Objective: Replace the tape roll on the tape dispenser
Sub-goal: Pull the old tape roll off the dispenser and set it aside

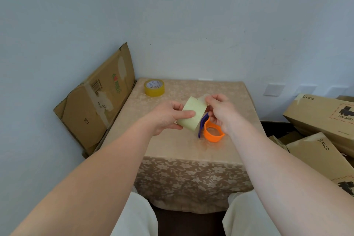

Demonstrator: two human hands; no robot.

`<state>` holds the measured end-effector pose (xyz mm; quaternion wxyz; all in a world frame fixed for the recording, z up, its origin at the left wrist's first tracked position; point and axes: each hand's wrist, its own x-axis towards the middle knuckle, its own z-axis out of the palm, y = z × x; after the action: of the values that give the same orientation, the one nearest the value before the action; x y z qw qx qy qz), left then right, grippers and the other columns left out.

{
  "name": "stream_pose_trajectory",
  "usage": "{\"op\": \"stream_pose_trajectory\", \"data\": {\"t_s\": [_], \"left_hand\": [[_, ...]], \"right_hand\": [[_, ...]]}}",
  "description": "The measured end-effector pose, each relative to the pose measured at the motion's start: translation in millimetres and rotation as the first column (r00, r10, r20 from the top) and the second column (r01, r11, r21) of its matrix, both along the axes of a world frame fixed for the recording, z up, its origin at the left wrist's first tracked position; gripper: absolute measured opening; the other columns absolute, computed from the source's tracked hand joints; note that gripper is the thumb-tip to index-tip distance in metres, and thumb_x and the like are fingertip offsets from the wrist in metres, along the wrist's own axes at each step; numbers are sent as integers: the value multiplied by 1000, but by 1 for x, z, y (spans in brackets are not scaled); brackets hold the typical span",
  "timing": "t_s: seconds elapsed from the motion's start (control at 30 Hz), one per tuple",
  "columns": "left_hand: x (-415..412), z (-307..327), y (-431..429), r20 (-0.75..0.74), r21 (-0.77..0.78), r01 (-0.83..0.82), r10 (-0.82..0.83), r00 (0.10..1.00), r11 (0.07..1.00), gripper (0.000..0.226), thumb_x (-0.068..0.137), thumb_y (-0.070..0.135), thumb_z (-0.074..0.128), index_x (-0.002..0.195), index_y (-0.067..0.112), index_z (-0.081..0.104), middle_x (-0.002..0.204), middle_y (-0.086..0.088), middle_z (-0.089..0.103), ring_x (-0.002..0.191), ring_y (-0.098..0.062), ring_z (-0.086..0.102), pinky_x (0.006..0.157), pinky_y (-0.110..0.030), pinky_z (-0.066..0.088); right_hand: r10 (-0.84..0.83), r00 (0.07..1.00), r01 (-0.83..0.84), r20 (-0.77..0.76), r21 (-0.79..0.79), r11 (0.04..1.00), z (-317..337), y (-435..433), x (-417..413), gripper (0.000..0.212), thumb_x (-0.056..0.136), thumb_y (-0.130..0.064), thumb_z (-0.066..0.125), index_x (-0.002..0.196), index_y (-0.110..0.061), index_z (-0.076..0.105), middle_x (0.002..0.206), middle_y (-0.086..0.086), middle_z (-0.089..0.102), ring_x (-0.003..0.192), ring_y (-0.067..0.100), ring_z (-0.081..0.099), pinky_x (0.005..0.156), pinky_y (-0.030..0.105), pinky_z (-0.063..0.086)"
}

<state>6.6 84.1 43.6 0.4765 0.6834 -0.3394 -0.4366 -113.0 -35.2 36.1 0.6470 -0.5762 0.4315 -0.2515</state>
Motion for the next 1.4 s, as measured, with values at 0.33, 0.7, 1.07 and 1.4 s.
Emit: {"op": "stream_pose_trajectory", "data": {"t_s": [0.33, 0.7, 1.07, 1.4], "left_hand": [[1, 3, 3, 80, -49, 41, -37, 996, 998, 19, 79, 19, 73, 66, 19, 58, 93, -7, 66, 91, -19, 64, 87, -38, 54], [-3, 2, -1, 111, -41, 71, -66, 992, 997, 13, 83, 14, 68, 92, 25, 66, 96, 1, 69, 95, -17, 63, 90, -38, 50], [-2, 4, -6, 115, 41, 54, -59, 992, 998, 2, 87, 26, 63, 86, 26, 62, 96, 5, 63, 99, -14, 58, 92, -39, 45], [5, -2, -12, 115, 9, 11, -12, 993, 1000, 6, 86, 16, 65, 88, 21, 61, 94, 2, 63, 96, -18, 57, 91, -39, 48]], "right_hand": [[-82, 994, 79, 70, 51, 996, 0, 3, 4, 6, 89, -21, 62, 92, -26, 62, 72, 0, 61, 50, 8, 48, 45, 20, 42], [151, 974, -177, 167, 155, 972, 1, 3, 5, 39, 78, -14, 75, 113, -22, 59, 97, 1, 69, 91, 20, 65, 95, 39, 51], [-4, 970, -47, 243, 206, 977, -3, 5, 3, 29, 87, -13, 65, 114, -20, 61, 94, 0, 67, 77, 13, 65, 64, 24, 51], [53, 984, -93, 171, 235, 967, -8, -1, 10, 14, 92, -20, 58, 105, -24, 63, 94, 0, 68, 79, 16, 63, 71, 27, 49]]}}
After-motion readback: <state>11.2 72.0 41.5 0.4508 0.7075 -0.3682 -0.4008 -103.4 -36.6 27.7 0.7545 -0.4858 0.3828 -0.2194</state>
